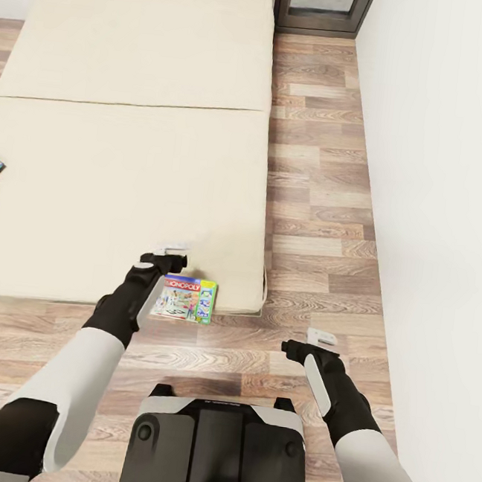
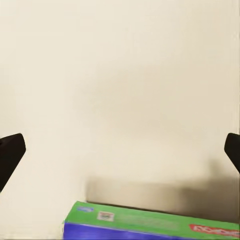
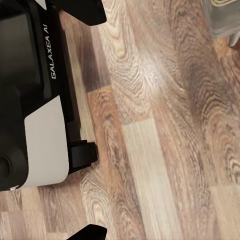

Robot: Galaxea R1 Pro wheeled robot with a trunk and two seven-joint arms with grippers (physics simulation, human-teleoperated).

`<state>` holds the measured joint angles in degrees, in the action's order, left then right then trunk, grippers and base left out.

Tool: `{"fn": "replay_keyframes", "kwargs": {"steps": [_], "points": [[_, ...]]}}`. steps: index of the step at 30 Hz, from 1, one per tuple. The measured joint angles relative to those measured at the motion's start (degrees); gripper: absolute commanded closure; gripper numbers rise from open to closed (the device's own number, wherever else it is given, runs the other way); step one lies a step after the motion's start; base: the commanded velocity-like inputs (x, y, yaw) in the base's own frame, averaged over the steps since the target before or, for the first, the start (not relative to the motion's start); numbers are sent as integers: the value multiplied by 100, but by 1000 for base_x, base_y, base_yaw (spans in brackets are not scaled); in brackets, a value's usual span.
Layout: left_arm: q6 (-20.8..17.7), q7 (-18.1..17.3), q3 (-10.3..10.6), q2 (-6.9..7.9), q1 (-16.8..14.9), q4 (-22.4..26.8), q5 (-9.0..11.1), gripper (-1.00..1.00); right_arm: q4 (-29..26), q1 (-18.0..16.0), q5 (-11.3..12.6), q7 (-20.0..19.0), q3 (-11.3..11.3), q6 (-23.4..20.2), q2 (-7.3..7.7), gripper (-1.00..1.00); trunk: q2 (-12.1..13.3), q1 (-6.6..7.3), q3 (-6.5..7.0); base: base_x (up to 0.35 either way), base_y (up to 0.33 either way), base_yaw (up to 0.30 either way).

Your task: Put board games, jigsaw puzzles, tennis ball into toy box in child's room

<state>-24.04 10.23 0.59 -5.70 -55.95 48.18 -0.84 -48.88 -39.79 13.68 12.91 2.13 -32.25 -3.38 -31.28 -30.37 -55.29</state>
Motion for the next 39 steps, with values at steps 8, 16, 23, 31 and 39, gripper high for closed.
{"fn": "replay_keyframes", "kwargs": {"steps": [8, 16, 23, 31, 39], "points": [[-1428, -1289, -777, 348, 470, 1381, -2, -100, 13, -1, 19, -6, -1, 0, 4, -100, 0, 0, 0, 0, 0, 0], [-2693, -3229, -1928, 857, 1082, 2785, -16, -100, 17, -1, 30, -16, -2, -3, 10, -100, 0, 0, 0, 0, 0, 0], [-3102, -5343, -2848, 1633, 1607, 3183, -16, -100, 17, -1, 39, -17, 1, -1, 9, -100, 0, 0, 0, 0, 0, 0], [-3223, -7049, -3452, 2100, 2261, 3212, -73, -100, 17, -1, 40, -18, 0, 0, 10, -100, 0, 0, 0, 0, 0, 0], [-3199, -7676, -3726, 2193, 2931, 3243, -23, -100, 17, -1, 45, -23, 0, -9, 10, -100, 0, 0, 0, -16, 13, 0]]}}
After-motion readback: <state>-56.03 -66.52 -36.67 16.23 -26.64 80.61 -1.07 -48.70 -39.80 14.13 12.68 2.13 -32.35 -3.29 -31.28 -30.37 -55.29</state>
